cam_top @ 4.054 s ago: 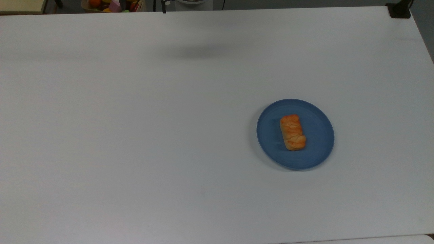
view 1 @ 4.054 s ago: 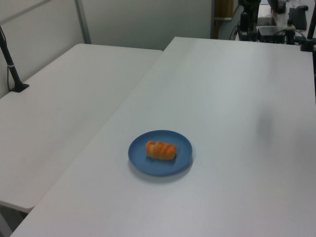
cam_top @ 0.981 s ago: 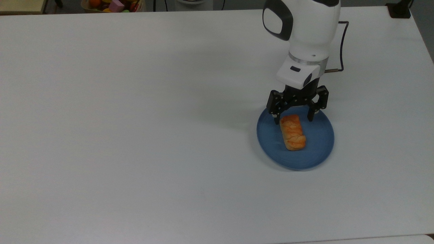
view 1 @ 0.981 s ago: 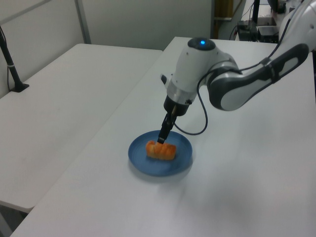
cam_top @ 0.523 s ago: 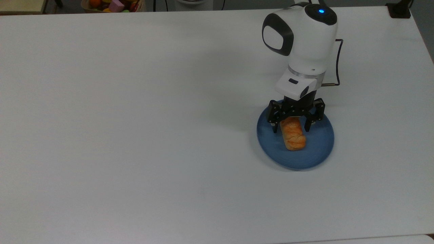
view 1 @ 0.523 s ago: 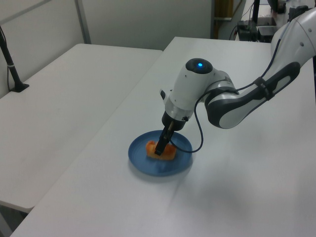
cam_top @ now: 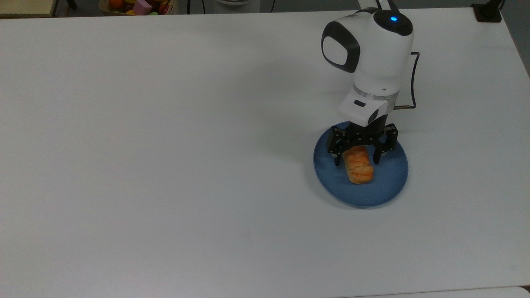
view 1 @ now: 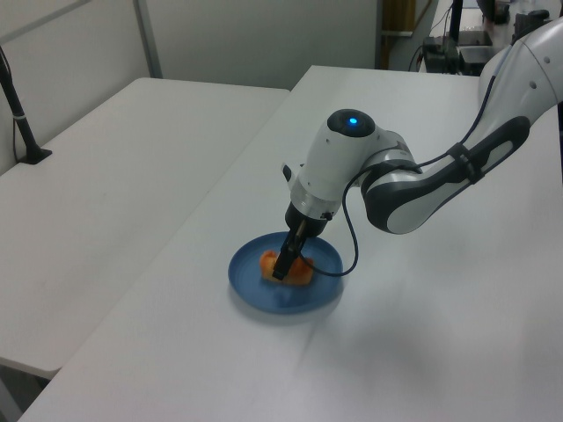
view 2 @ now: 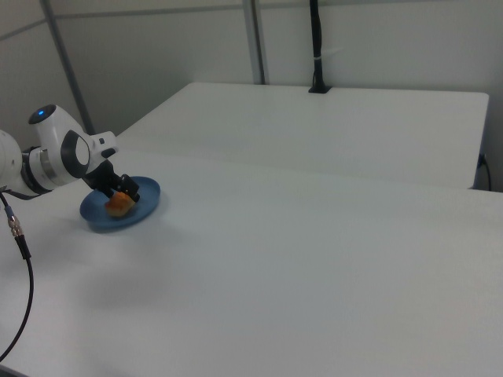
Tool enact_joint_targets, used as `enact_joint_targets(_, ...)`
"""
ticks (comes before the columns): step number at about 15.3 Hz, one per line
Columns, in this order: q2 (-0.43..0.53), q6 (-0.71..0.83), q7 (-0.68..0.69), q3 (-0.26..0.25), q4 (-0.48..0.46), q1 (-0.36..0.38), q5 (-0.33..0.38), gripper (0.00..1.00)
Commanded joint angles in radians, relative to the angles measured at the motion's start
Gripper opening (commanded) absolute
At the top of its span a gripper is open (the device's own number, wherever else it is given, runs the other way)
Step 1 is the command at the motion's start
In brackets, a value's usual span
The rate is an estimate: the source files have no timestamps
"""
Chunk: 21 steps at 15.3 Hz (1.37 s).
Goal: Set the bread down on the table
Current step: 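Close the gripper on the bread roll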
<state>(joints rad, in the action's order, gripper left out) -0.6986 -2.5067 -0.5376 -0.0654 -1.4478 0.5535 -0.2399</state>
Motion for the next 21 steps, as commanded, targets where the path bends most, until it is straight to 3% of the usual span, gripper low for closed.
enact_joint_targets(1,-0.016,-0.017,-0.033,-0.020,0.023,0.019,-0.021,0.99)
enact_joint_targets(5,-0.015,-0.015,-0.032,-0.020,0.020,0.020,-0.022,0.79)
enact_joint_targets(9,-0.015,-0.015,-0.033,-0.019,0.018,0.025,-0.021,0.74)
enact_joint_targets(17,-0.001,-0.012,-0.032,-0.020,0.014,0.037,-0.019,0.35)
enact_joint_targets(21,0.051,0.002,-0.030,-0.020,0.010,0.036,-0.018,0.34)
